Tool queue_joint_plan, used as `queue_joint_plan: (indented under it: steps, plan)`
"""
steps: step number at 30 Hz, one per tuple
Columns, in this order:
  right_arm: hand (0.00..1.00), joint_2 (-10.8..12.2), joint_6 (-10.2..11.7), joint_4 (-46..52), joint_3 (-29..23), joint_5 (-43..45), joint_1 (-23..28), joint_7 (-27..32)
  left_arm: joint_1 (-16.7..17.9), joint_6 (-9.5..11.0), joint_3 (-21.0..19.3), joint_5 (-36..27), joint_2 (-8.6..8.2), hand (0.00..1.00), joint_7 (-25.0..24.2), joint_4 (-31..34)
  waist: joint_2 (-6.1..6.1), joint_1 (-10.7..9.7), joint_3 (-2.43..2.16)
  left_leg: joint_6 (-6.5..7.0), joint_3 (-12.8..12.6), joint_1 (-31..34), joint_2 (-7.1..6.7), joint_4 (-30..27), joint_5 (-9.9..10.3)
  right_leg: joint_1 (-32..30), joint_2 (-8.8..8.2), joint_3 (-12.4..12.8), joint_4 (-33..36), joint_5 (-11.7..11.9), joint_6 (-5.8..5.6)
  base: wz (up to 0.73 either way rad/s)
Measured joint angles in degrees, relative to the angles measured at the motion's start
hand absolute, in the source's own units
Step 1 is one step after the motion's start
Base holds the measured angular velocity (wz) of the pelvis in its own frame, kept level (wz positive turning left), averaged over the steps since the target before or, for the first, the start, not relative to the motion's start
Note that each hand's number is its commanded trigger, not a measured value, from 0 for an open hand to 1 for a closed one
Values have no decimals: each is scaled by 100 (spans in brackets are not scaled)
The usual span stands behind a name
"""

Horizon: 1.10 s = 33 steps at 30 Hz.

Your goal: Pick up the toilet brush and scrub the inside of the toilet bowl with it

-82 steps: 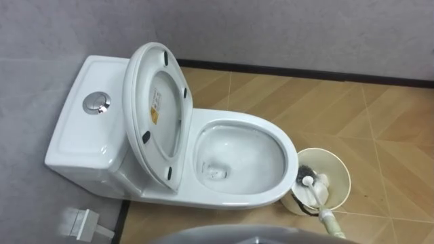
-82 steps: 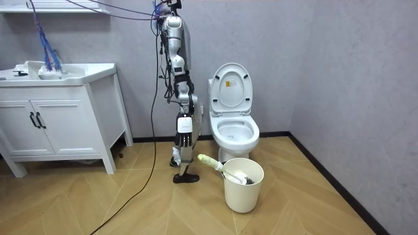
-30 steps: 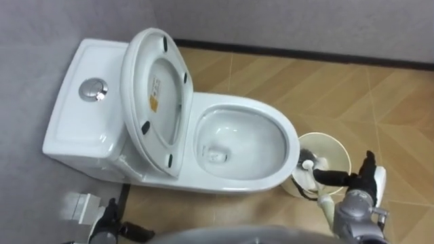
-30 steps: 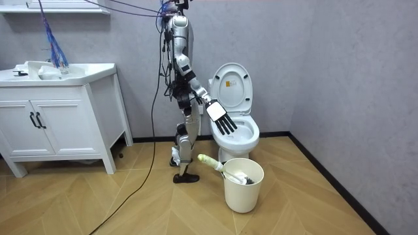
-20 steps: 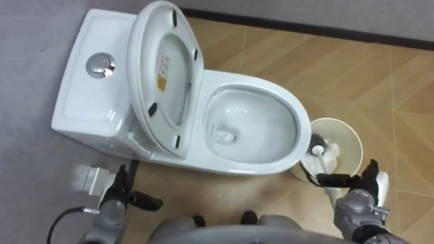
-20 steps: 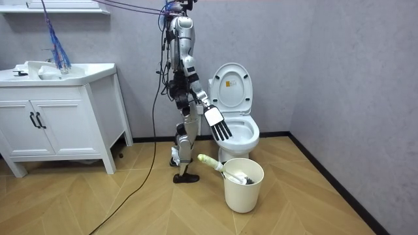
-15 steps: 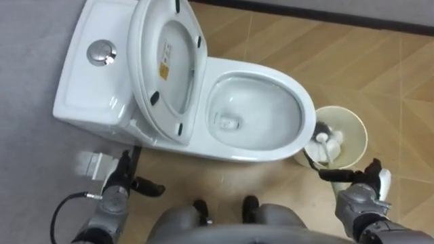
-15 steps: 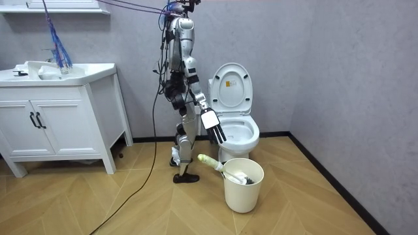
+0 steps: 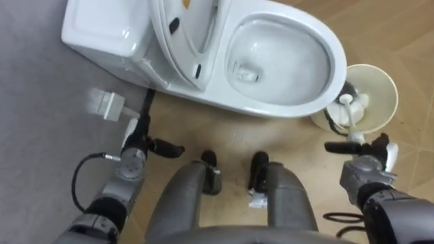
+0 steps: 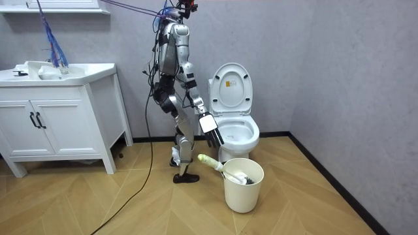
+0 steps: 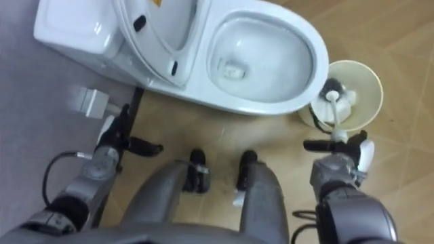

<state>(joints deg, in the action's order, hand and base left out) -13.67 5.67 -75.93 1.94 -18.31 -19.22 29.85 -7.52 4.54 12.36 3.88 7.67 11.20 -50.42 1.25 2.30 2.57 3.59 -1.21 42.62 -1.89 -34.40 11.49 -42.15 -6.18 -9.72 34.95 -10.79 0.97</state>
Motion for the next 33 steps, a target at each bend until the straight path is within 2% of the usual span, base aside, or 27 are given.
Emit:
queue_joint_plan:
  steps: [5, 8, 16, 19, 21, 25, 26, 29, 33]
  plan:
    - [0, -196, -69, 3, 144, -35, -100, -4, -161, -1, 348, -1, 20, 0, 99, 117, -14, -4, 5, 15, 7, 387, -56, -201, -4, -417, -77, 11, 279, -29, 18, 4]
    - [0, -241, -157, -15, 143, -19, -238, -4, -243, -1, 373, 6, 17, 0, 82, 224, -35, -4, 19, 16, -6, 637, -78, -386, 40, -695, -101, 70, 520, -110, 19, 1]
    - [0, -453, -207, -72, 362, -49, -257, 2, -255, -26, 513, 4, 86, 0, 80, 688, -44, -12, 29, -12, 9, 1324, -90, -1306, 401, -1343, -169, 129, 1448, -531, 55, 5]
    - [0, -470, -220, -68, 369, -44, -225, 31, -223, -33, 626, 3, 118, 0, 95, 777, -56, -24, 36, -27, 24, 1502, -86, -1492, 459, -1524, -175, 150, 1644, -602, 66, 0]
    - [0, -473, -319, -55, 371, -22, -247, 39, -237, -34, 646, 7, 141, 0, 107, 839, -94, -39, 57, -29, 9, 1615, -107, -1563, 468, -1672, -219, 166, 1783, -651, 77, 6]
    - [0, -494, -385, -71, 369, -21, -332, 41, -251, -38, 651, 30, 151, 0, 110, 963, -107, -35, 63, -44, 12, 1837, -122, -1707, 474, -1902, -259, 162, 1961, -693, 114, 7]
    - [0, -504, -385, -88, 375, -18, -330, 41, -240, -51, 692, 47, 159, 0, 109, 996, -121, -38, 72, -49, 14, 1893, -167, -1747, 477, -1972, -287, 175, 2040, -716, 117, 12]
    - [0, -503, -394, -87, 387, -39, -409, 40, -195, -87, 815, 82, 251, 0, 107, 1279, -143, -33, 86, -58, -5, 2079, -182, -1921, 515, -2154, -342, 170, 2243, -794, 137, 8]
    - [0, -513, -442, -90, 710, -195, -440, -41, -189, -203, 874, 82, 261, 0, 78, 1479, -142, -8, 85, -58, -3, 2283, -178, -2133, 575, -2353, -379, 153, 2444, -830, 177, 0]
